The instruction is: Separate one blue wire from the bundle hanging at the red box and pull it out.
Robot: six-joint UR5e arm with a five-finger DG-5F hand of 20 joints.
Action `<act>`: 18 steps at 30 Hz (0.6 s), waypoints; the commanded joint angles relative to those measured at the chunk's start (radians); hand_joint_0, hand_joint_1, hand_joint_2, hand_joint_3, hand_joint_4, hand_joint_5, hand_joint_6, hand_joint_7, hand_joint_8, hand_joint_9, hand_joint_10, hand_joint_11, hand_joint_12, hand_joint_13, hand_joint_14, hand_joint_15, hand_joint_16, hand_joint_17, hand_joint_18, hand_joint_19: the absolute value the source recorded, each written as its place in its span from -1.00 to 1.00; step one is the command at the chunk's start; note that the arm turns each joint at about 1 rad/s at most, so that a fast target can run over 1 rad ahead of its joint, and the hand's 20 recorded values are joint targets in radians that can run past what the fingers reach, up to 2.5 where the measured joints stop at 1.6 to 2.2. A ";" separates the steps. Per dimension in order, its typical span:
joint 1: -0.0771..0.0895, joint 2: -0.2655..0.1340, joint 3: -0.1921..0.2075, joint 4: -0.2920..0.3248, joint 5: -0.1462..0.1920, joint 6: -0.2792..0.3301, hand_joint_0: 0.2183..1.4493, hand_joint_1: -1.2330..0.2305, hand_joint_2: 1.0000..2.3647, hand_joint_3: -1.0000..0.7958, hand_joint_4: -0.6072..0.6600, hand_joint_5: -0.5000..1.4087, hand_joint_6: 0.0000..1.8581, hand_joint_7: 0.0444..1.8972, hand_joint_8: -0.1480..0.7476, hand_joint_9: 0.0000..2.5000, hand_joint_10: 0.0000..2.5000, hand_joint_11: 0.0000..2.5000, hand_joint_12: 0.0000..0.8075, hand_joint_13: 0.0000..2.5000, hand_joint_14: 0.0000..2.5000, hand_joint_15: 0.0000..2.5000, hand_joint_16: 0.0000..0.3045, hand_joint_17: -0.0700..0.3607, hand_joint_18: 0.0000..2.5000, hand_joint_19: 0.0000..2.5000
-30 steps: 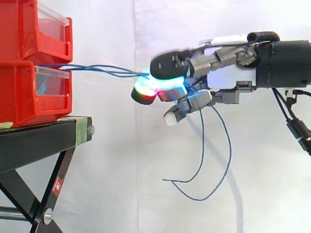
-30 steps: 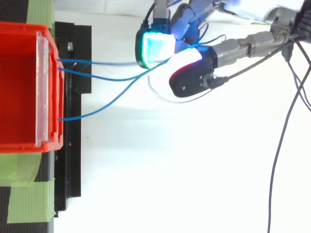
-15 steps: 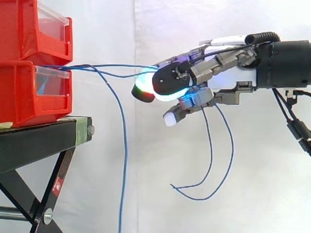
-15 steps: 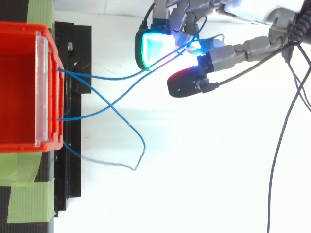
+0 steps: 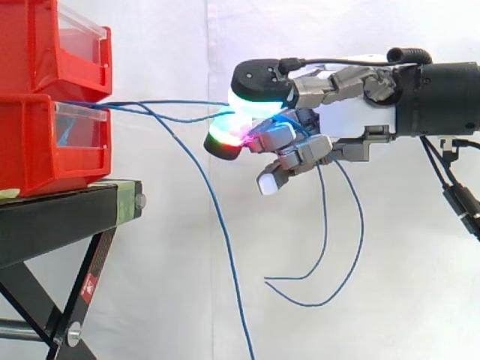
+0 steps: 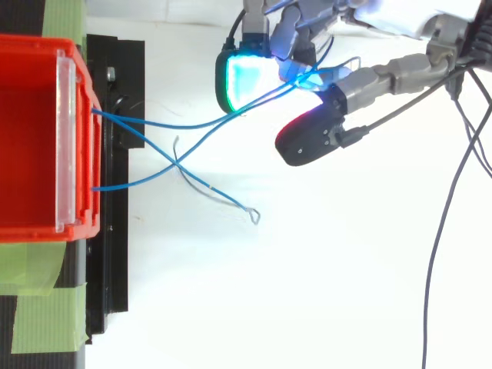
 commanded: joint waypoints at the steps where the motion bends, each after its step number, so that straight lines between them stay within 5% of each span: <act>1: 0.000 -0.001 0.000 0.000 0.000 0.000 -0.45 -0.27 -1.00 -0.41 0.33 -0.73 -0.15 0.11 0.05 -0.44 -0.34 0.40 -0.11 -0.24 -0.12 0.16 -0.65 -0.12 -0.47 -0.30; 18: 0.002 -0.001 0.000 -0.009 0.000 0.000 -0.31 -0.26 -0.97 -0.20 0.33 -0.71 -0.10 0.09 0.03 -0.35 -0.26 0.38 -0.15 -0.15 -0.19 0.20 -0.67 -0.15 -0.43 -0.29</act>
